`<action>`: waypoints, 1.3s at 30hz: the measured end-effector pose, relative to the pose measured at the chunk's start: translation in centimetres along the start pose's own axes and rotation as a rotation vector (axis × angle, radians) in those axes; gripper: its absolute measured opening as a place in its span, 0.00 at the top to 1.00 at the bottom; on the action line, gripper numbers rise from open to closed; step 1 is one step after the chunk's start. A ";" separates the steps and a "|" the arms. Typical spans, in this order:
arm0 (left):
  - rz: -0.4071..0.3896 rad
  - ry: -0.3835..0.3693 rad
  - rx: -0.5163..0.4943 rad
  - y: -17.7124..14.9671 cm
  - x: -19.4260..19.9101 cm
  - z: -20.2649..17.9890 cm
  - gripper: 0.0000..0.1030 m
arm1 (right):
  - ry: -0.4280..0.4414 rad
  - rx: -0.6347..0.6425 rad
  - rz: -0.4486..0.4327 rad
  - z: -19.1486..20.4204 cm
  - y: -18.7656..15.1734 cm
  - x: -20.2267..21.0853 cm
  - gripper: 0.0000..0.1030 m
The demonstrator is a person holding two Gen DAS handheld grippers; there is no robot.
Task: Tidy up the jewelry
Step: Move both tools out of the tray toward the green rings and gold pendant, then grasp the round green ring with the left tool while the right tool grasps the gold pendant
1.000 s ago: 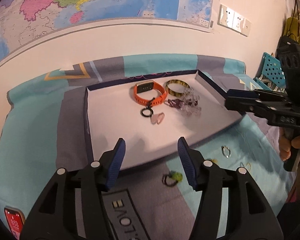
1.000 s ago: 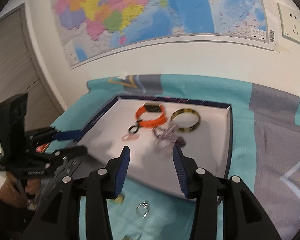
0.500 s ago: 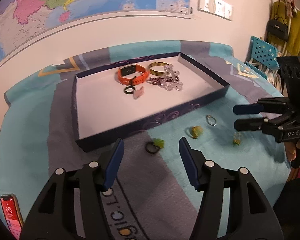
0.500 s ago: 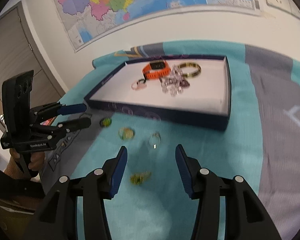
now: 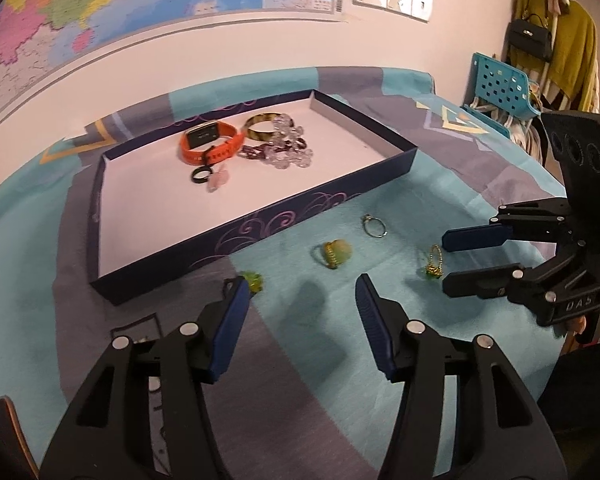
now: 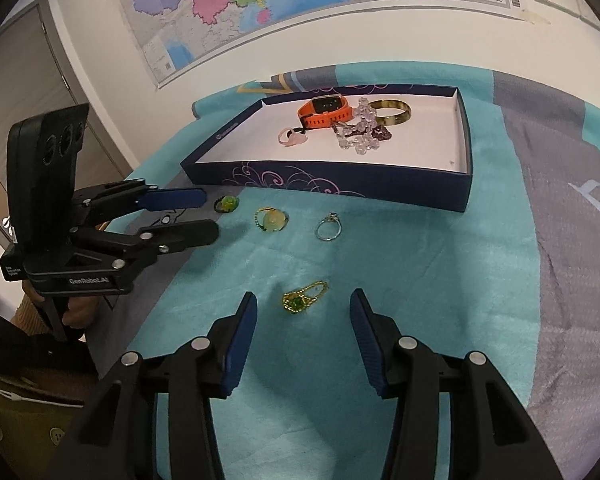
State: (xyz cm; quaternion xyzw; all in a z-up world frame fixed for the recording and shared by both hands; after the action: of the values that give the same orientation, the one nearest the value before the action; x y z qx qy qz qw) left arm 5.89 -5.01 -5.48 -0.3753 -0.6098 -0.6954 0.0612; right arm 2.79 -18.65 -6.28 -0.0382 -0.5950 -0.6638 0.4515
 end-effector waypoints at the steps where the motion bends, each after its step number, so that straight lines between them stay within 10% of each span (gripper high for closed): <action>1: 0.002 -0.004 -0.004 0.0 -0.2 -0.2 0.50 | 0.000 0.002 0.000 0.1 0.0 -0.1 0.60; 15: 0.064 -0.086 0.016 0.7 -3.6 -1.4 0.66 | -0.044 0.025 0.005 0.0 0.0 -0.6 0.89; 23: 0.083 -0.088 0.038 0.6 -4.2 -1.4 0.85 | -0.051 0.032 0.000 -0.1 0.1 -0.6 0.90; 39: 0.069 -0.079 0.056 0.4 -3.3 -1.5 0.85 | -0.063 0.041 -0.016 -0.3 0.3 -0.2 0.91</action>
State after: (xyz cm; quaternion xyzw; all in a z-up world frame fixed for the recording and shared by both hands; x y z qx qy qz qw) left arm 7.80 -7.71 -7.09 -0.4214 -0.6177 -0.6601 0.0716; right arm 3.26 -18.70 -6.28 -0.0453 -0.6227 -0.6534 0.4280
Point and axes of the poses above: each gripper's, at about its wrist camera, not at the fingertips, and x roughly against the way its jaws point, z to its left, y to its top, the point moved 5 cm from there along -x, roughly the way its jaws point, and after that the axes turned 11 degrees about -z, right-handed, at the moved point
